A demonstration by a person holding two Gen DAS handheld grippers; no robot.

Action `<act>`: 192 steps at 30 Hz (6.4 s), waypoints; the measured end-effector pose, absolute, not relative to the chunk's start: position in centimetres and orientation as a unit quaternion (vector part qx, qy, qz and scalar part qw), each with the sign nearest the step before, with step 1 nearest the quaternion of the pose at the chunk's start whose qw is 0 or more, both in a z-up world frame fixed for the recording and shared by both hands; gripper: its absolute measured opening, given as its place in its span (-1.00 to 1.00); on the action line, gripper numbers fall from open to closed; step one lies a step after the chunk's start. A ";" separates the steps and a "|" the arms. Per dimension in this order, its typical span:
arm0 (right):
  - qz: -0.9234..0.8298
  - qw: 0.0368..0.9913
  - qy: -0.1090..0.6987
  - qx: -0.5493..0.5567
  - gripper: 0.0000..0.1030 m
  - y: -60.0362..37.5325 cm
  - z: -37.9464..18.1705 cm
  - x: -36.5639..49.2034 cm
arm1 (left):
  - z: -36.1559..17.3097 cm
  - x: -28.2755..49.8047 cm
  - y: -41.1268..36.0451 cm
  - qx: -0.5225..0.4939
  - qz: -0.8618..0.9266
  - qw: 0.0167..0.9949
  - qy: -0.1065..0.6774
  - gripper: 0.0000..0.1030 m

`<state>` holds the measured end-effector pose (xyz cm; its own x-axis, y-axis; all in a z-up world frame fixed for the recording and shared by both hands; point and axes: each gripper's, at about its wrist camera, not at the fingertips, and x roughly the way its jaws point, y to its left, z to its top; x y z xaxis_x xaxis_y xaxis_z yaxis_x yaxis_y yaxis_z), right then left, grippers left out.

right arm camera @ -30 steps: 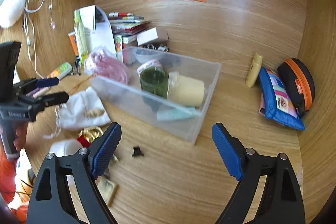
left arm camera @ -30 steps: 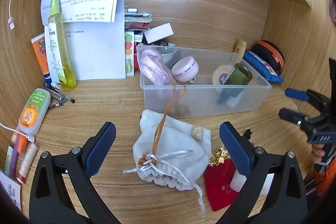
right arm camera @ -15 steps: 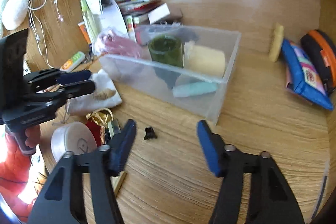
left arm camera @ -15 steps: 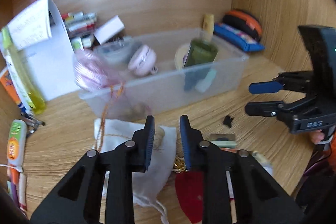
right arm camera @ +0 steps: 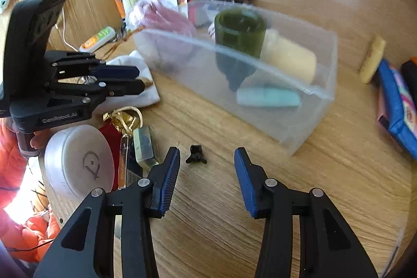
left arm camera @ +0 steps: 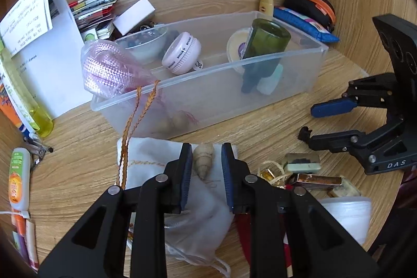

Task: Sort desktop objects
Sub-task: 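Grasp the small seashell with the left tool and lift it, then carry the seashell over the clear box and open the left tool, then withdraw the left tool and move the right tool to the white tape roll, then grasp the white drawstring pouch with the left tool while the right tool grasps the white tape roll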

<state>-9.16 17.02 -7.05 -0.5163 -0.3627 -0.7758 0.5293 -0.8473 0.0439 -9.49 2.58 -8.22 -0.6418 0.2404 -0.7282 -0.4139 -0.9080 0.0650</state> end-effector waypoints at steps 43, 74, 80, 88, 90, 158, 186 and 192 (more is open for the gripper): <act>-0.908 0.212 0.042 0.358 -0.70 21.3 -0.5 -8.6 | -4.8 -7.9 4.4 -0.332 0.915 0.198 0.114 -0.67; -0.926 0.195 0.072 0.314 -0.70 20.5 1.0 -14.2 | -2.8 -14.1 5.2 -0.316 0.920 0.219 0.070 -0.67; -0.930 0.181 0.081 0.309 -0.70 20.8 0.4 -14.5 | -3.7 -14.9 5.0 -0.327 0.917 0.218 0.060 -0.67; -0.929 0.177 0.103 0.310 -0.70 20.6 -0.2 -14.4 | -4.2 -14.7 5.4 -0.327 0.917 0.214 0.073 -0.67; -0.930 0.171 0.112 0.304 -0.70 20.5 -0.2 -14.2 | -4.3 -14.7 5.2 -0.327 0.918 0.212 0.071 -0.67; -0.922 0.192 0.165 0.293 0.68 16.5 -0.5 -2.1 | -5.1 -3.2 -6.0 -0.305 0.949 0.078 0.024 0.92; -0.875 0.300 0.157 0.346 -0.28 9.9 -5.4 -1.9 | -8.4 -3.7 -4.7 -0.398 0.906 0.140 0.019 0.93; -0.874 0.310 0.147 0.345 -0.49 10.2 -5.4 -2.2 | -9.0 -5.2 -3.3 -0.426 0.893 0.139 0.041 0.93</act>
